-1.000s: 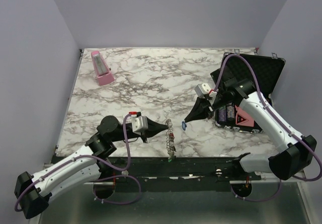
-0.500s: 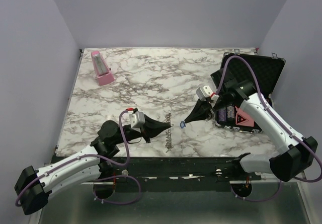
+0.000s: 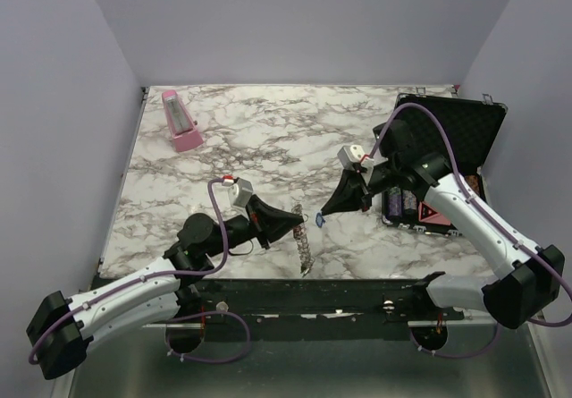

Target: Put the keys on the keyring

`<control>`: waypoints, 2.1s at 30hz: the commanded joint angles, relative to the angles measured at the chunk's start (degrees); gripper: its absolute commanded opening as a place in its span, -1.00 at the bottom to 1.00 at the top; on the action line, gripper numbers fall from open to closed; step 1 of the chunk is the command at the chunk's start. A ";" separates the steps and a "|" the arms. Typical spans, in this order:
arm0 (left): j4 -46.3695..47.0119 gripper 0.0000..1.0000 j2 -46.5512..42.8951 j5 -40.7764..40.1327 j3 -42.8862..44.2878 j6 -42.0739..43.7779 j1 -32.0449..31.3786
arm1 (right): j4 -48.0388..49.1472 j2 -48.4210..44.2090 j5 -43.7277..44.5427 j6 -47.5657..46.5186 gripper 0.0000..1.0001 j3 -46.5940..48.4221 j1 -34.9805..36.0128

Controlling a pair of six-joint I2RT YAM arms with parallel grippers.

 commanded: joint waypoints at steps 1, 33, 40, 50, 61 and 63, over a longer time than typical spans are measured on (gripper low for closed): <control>-4.64 -1.00 -1.29 -2.98 3.78 -1.41 -0.13 | 6.64 -0.09 1.66 7.68 -0.99 -1.33 1.35; 0.80 -1.00 1.88 -2.10 1.40 -0.88 -0.05 | 14.38 2.19 2.10 17.00 -0.99 -3.97 3.02; 0.97 -1.00 1.44 -1.40 0.70 -0.53 0.22 | 14.63 2.19 2.27 17.17 -0.99 -4.14 3.02; 1.85 -1.00 1.96 -1.05 1.14 -0.61 0.22 | 17.88 2.28 1.66 20.16 -0.99 -5.55 3.02; 2.38 -1.00 3.11 -0.43 1.84 -0.61 0.22 | 19.47 2.63 1.22 21.39 -0.99 -6.43 3.46; 2.47 -1.00 3.19 -0.34 1.93 -0.70 0.22 | 19.65 2.63 1.22 21.57 -0.99 -6.52 3.55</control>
